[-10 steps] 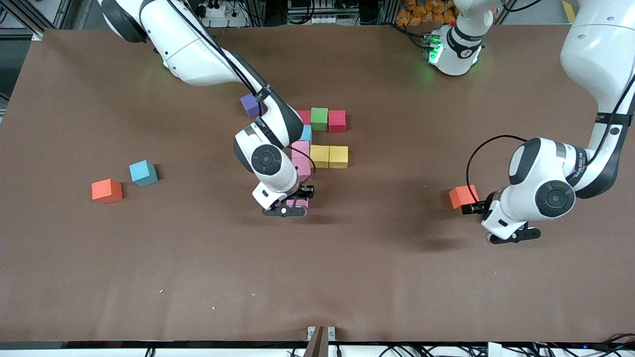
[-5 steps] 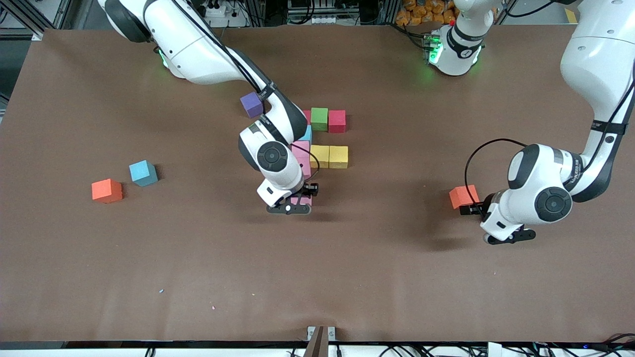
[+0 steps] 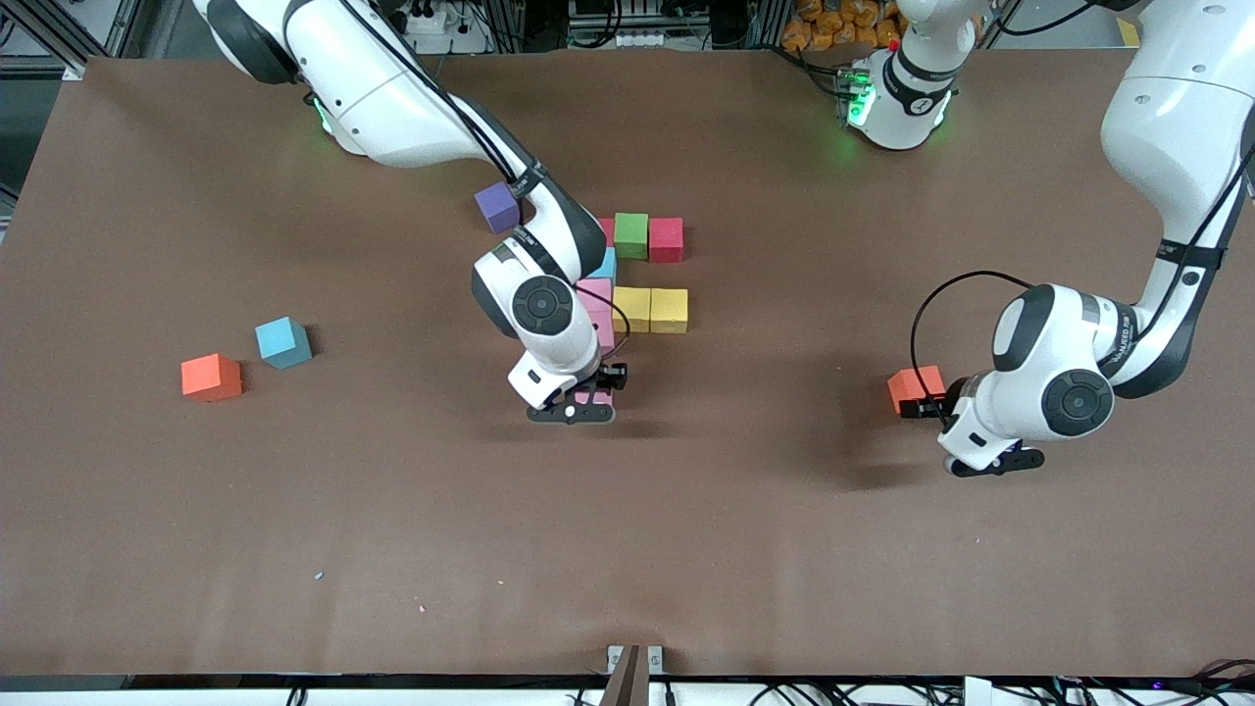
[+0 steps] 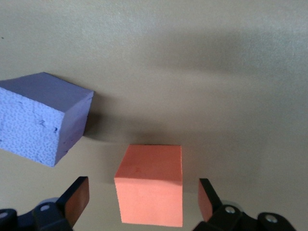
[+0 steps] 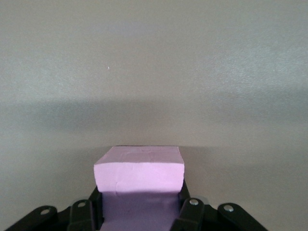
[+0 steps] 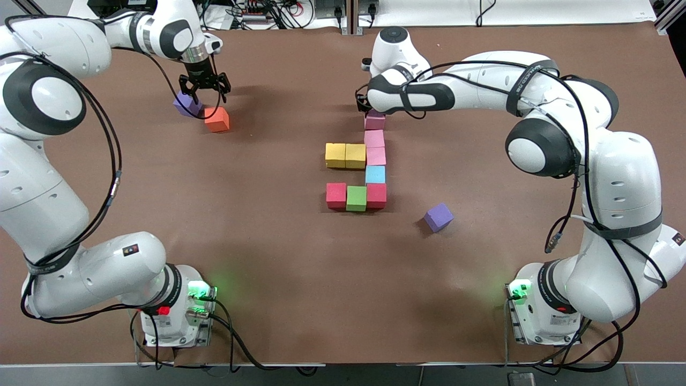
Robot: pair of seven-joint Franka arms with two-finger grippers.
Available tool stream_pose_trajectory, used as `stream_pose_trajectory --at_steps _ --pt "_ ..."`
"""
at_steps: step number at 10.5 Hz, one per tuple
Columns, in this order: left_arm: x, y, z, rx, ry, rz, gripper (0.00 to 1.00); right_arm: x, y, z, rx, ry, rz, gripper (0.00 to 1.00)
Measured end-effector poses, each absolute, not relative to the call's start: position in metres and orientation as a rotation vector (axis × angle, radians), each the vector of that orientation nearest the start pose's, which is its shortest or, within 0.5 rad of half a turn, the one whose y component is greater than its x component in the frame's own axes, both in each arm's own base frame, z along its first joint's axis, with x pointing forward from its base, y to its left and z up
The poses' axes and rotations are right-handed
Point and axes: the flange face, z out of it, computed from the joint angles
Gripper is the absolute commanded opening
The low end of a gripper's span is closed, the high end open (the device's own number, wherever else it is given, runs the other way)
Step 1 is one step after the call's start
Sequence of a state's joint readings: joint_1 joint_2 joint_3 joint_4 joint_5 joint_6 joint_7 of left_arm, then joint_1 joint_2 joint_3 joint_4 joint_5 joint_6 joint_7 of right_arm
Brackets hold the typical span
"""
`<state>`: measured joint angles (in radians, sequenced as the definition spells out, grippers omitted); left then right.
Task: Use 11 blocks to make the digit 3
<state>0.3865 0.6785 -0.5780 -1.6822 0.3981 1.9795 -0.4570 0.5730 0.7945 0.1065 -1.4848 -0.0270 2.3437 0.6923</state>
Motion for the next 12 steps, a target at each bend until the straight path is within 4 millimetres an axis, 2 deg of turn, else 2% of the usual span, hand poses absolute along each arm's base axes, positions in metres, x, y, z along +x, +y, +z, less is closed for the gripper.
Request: stream_pose_trajectory --at_steps 5,9,10,12 --pt "0.635 -0.067 0.217 -3.059 -0.162 0.408 1.00 0.560 0.444 0.209 -3.056 0.021 -0.045 0.00" --pt "0.632 -0.060 0.207 -3.066 -0.177 0.417 1.00 0.547 0.451 0.210 -3.063 0.038 -0.031 0.00" --pt "0.631 -0.059 0.204 -3.068 -0.180 0.420 0.97 0.545 0.452 0.210 -3.063 0.041 -0.029 0.00" --pt "0.630 -0.058 0.199 -3.072 -0.194 0.426 0.61 0.545 0.452 0.210 -3.063 0.043 -0.028 0.00"
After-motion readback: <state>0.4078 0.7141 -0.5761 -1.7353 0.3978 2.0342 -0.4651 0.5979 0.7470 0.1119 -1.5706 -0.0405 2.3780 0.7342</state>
